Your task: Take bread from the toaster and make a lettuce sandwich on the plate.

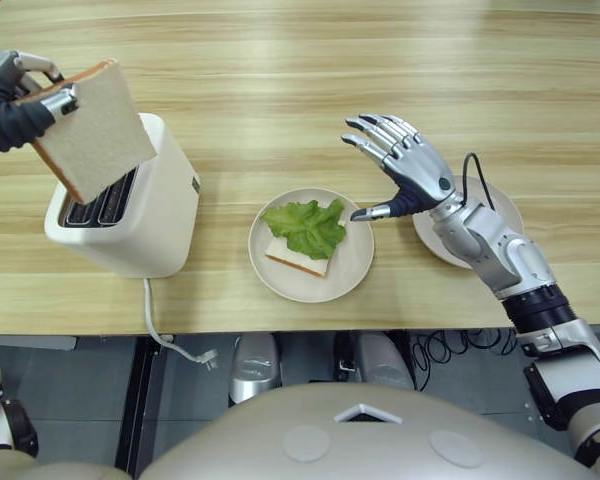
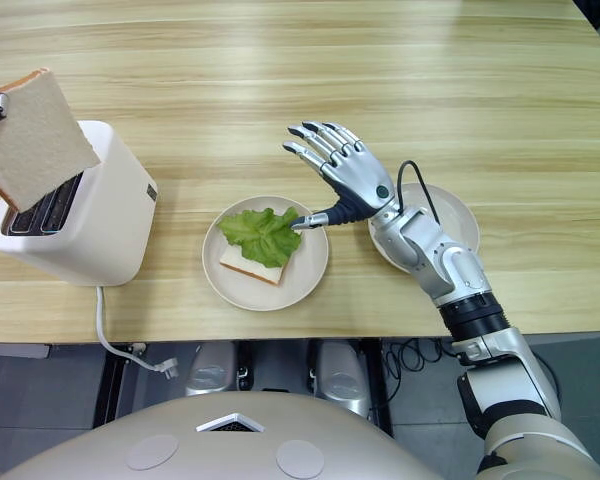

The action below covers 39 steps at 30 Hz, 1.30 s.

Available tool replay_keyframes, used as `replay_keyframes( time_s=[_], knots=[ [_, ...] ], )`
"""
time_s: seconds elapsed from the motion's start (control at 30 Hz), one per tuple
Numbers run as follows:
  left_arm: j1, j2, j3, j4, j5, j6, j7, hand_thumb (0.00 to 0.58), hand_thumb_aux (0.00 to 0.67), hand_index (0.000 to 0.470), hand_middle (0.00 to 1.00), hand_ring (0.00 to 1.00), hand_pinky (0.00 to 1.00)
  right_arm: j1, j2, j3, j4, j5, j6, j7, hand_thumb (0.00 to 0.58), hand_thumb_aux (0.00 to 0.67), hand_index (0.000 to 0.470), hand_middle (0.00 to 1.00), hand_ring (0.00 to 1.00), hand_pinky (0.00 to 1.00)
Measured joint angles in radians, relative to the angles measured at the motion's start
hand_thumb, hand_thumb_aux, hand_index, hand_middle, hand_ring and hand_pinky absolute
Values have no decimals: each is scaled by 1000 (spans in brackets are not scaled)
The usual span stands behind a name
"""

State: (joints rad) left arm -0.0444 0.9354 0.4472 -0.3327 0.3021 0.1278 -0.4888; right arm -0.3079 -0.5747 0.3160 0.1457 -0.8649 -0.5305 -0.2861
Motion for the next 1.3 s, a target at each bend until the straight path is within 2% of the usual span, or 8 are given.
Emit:
replay_keyframes(
  time_s=[0.27, 0.37, 0.5, 0.67, 0.83, 1.07, 1.3],
  knots=[
    [-74, -9, 1, -6, -155, 79, -75, 580, 670, 460, 1000, 1000, 1000, 0, 3, 1, 1, 0, 2, -5, 0, 0, 0, 0, 0, 0],
    [-120, -47, -16, -49, -246, 145, -104, 580, 670, 460, 1000, 1000, 1000, -1, 3, 1, 3, 0, 2, -8, 0, 0, 0, 0, 0, 0],
    [-170, -93, -87, -85, -317, 203, -121, 580, 670, 460, 1000, 1000, 1000, -7, 4, -1, 11, 1, 7, -15, 0, 0, 0, 0, 0, 0],
    [-200, -194, -247, -94, -359, 241, -128, 580, 670, 460, 1000, 1000, 1000, -19, 0, -21, 30, 7, 12, -18, 0, 0, 0, 0, 0, 0],
    [-216, -307, -403, -41, -368, 223, -129, 580, 670, 460, 1000, 1000, 1000, -22, -7, -53, 29, 31, 13, -17, 0, 0, 0, 0, 0, 0],
    [-224, -426, -604, 118, -302, 140, -125, 580, 670, 460, 1000, 1000, 1000, -3, -21, -100, -6, 79, 10, -10, 0, 0, 0, 0, 0, 0],
    [-225, -498, -675, 281, -260, 47, -105, 580, 670, 460, 1000, 1000, 1000, 26, -24, -102, -53, 89, -23, 8, 0, 0, 0, 0, 0, 0]
  ],
)
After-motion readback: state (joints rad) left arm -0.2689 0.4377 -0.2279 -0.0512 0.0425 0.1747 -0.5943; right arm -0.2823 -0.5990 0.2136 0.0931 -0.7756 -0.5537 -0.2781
